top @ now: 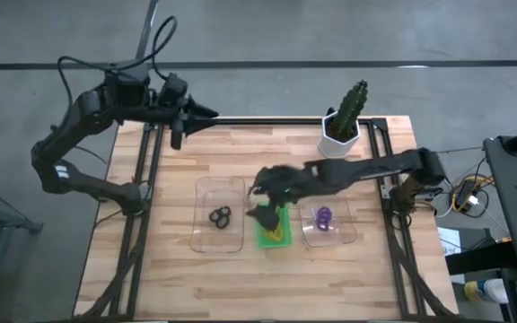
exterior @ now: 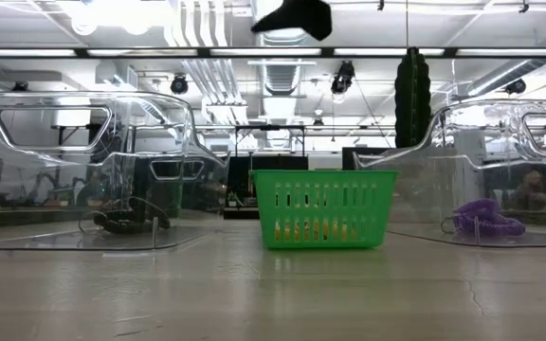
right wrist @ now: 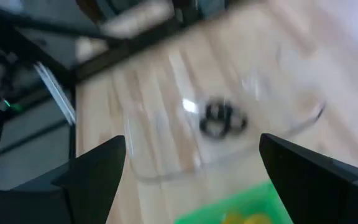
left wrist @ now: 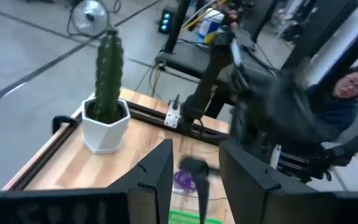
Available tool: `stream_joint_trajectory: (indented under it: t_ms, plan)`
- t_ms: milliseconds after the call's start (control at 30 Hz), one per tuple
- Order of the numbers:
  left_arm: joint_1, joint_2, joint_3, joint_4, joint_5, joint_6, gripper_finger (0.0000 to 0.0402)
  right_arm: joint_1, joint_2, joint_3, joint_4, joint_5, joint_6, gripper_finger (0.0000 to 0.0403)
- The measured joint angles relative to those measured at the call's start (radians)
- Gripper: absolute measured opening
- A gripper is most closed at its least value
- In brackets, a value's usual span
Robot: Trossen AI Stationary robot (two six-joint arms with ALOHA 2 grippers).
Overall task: Sort spring keychains
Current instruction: Return to Home Position
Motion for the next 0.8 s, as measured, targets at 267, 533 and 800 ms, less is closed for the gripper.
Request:
stream_joint_trajectory:
  t_ms: [267,533,800]
  plan:
    - [0.001,-0.186,-0.310,0.185,0.006,0.039,0.0122,-0.114,-0.282,-0.307,0.191,-0.099,-0.016,0.0363]
    - [0.001,-0.388,-0.629,0.380,0.045,0.065,0.0122,-0.176,-0.533,-0.571,0.490,-0.183,-0.116,0.0363]
    - [0.001,-0.517,-0.807,0.428,-0.080,0.110,0.0122,-0.225,-0.738,-0.742,0.479,-0.172,-0.247,0.0363]
